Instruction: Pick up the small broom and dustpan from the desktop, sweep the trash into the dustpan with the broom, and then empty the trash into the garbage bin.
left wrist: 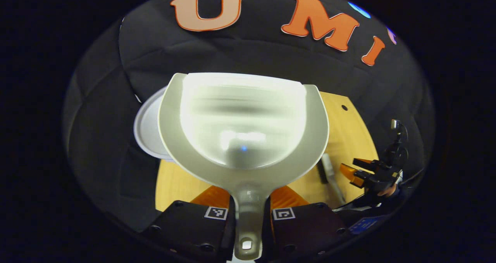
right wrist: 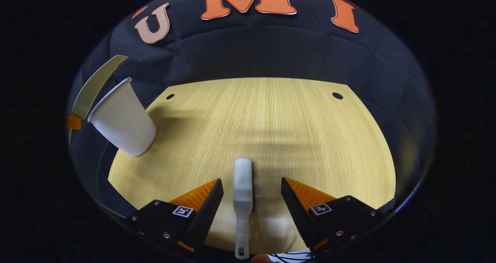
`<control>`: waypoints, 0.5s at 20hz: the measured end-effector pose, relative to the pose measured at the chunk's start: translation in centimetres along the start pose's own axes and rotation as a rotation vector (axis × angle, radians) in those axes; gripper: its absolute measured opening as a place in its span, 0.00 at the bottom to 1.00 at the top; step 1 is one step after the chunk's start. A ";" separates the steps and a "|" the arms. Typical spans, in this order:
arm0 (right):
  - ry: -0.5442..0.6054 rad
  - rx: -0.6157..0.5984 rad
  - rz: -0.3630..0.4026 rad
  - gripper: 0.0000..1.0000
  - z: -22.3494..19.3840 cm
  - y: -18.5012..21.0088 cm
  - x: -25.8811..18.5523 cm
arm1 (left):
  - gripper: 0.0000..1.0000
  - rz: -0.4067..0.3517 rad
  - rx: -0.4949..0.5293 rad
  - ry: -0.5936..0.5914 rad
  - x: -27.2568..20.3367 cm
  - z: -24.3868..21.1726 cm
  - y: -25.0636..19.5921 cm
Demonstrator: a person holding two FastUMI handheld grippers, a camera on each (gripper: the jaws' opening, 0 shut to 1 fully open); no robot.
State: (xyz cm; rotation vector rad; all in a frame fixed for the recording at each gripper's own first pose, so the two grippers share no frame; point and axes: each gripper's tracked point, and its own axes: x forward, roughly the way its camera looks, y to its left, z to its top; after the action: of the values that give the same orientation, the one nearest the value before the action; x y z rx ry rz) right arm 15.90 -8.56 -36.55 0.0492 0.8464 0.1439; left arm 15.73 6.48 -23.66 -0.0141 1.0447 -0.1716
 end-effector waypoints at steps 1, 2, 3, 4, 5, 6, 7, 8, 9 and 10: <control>-0.004 0.003 0.000 0.93 -0.1 -0.1 -0.1 | 0.28 -0.018 -0.008 0.003 -0.4 -1.7 0.6; -0.003 0.001 -0.002 0.93 -0.2 -0.2 -0.1 | 0.28 -0.039 -0.021 0.018 1.7 -1.7 -1.4; 0.003 -0.004 -0.002 0.93 -0.3 -0.4 -0.2 | 0.27 -0.056 -0.025 0.026 2.8 -2.6 -2.9; 0.007 -0.009 -0.004 0.93 -0.5 -0.4 -0.1 | 0.28 -0.075 -0.016 0.046 3.7 -3.4 -4.4; 0.007 -0.014 0.002 0.93 -0.7 -0.3 -0.2 | 0.28 -0.084 -0.012 0.048 4.3 -4.0 -5.0; 0.007 -0.021 0.001 0.93 -0.8 -0.2 -0.3 | 0.28 -0.097 -0.011 0.058 5.2 -4.5 -6.0; 0.007 -0.028 0.005 0.93 -0.9 -0.1 -0.3 | 0.28 -0.108 -0.017 0.070 6.3 -5.2 -6.9; 0.009 -0.034 0.001 0.93 -1.1 -0.2 -0.3 | 0.28 -0.115 -0.023 0.090 7.4 -6.1 -7.8; 0.010 -0.036 0.004 0.93 -1.2 -0.2 -0.3 | 0.28 -0.111 -0.031 0.117 9.0 -7.3 -8.4; 0.011 -0.039 0.004 0.93 -1.3 -0.2 -0.3 | 0.28 -0.099 -0.029 0.142 10.3 -8.3 -8.8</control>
State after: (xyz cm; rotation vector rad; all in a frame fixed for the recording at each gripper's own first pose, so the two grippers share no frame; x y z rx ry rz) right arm 14.78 -8.79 -37.17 0.0132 0.8544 0.1642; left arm 12.42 -3.12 -35.91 -0.0810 1.1891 -0.2495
